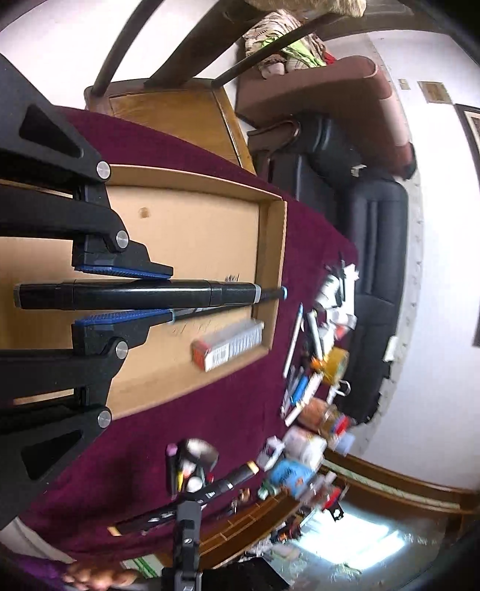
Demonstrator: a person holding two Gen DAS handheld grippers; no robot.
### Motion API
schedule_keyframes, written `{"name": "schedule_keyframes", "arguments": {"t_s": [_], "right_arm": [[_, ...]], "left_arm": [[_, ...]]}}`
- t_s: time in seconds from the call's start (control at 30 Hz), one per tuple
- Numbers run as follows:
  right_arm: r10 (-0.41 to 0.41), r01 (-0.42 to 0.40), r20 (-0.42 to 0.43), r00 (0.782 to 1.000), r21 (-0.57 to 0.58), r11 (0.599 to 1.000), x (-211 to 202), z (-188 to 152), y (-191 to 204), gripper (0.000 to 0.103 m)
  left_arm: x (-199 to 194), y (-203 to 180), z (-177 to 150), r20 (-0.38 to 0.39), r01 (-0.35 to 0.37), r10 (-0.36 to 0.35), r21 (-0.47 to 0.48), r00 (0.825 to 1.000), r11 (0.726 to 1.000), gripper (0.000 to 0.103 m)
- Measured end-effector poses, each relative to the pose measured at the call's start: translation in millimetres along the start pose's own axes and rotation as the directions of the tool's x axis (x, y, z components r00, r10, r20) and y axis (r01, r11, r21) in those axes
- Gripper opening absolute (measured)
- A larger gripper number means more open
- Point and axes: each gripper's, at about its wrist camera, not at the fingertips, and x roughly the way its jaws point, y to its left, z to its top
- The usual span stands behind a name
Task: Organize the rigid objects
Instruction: 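Carry both markers into the cardboard tray and open both tools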
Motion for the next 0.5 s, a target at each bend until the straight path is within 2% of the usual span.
{"name": "schedule_keyframes", "arguments": {"t_s": [0.1, 0.2, 0.3, 0.5], "right_arm": [[-0.013, 0.014, -0.039, 0.999, 0.024, 1.0, 46, 22, 13, 0.015], [-0.025, 0.03, -0.075, 0.997, 0.065, 0.997, 86, 40, 18, 0.015], [-0.089, 0.097, -0.097, 0.991, 0.081, 0.992, 120, 54, 18, 0.015], [-0.142, 0.157, -0.119, 0.983, 0.13, 0.979, 152, 68, 1, 0.015]], "left_arm": [[32, 6, 15, -0.047, -0.03, 0.03, 0.001, 0.998, 1.0, 0.016], [55, 14, 25, -0.091, -0.018, 0.015, -0.035, 0.996, 0.999, 0.016], [73, 20, 37, -0.107, -0.036, 0.031, -0.053, 0.994, 0.998, 0.016], [92, 30, 50, -0.121, -0.037, 0.027, -0.078, 0.992, 0.996, 0.016]]}}
